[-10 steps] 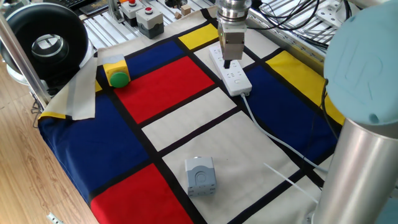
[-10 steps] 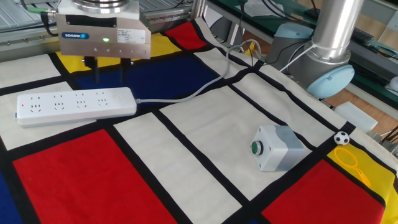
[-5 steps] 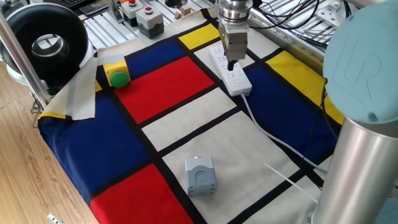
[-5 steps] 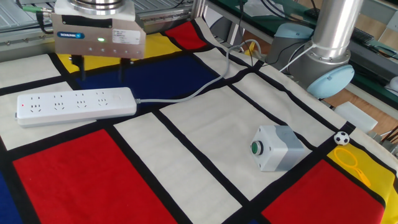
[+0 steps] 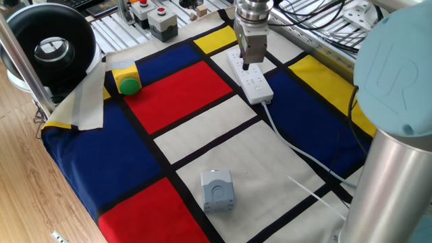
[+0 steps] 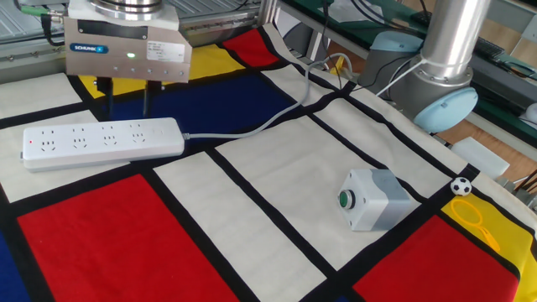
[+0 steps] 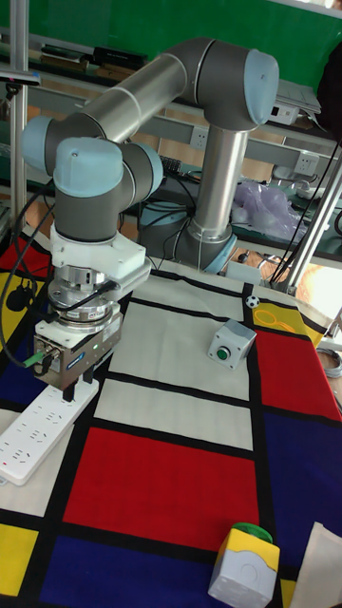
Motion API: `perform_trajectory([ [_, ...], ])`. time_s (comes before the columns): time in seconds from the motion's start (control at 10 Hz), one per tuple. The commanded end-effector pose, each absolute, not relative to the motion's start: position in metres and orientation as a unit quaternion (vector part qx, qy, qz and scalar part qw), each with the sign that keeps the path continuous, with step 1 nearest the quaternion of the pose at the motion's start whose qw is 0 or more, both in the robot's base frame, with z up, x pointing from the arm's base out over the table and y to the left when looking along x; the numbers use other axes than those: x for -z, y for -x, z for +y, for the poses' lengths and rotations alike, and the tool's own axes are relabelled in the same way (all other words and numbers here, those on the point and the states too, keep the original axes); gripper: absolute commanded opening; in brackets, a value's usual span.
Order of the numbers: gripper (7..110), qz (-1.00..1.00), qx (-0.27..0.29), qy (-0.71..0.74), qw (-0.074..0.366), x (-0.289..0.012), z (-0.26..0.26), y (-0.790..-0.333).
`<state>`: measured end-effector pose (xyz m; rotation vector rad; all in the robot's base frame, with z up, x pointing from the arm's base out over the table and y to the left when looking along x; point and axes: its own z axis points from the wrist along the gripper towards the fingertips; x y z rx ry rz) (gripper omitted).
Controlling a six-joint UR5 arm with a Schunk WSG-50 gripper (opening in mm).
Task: Turn on the power strip by pressing the button
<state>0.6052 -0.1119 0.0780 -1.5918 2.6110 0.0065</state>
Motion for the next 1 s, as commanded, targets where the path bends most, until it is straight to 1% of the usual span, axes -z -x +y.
perform_trajectory([
  [0.0,66,0.848,-0.003,0.527,0.06,-0.08,-0.108,-0.612],
  [0.2,66,0.847,0.0,0.529,0.057,-0.08,-0.11,-0.612],
  [0.3,66,0.851,-0.006,0.523,0.048,-0.079,-0.111,-0.603],
  [0.4,66,0.858,-0.03,0.512,0.035,-0.068,-0.11,-0.576],
  [0.5,66,0.859,-0.045,0.508,0.031,-0.056,-0.11,-0.56],
  [0.7,66,0.86,-0.035,0.509,0.005,-0.04,-0.132,-0.535],
  [0.9,66,0.862,-0.028,0.505,-0.007,-0.034,-0.131,-0.521],
])
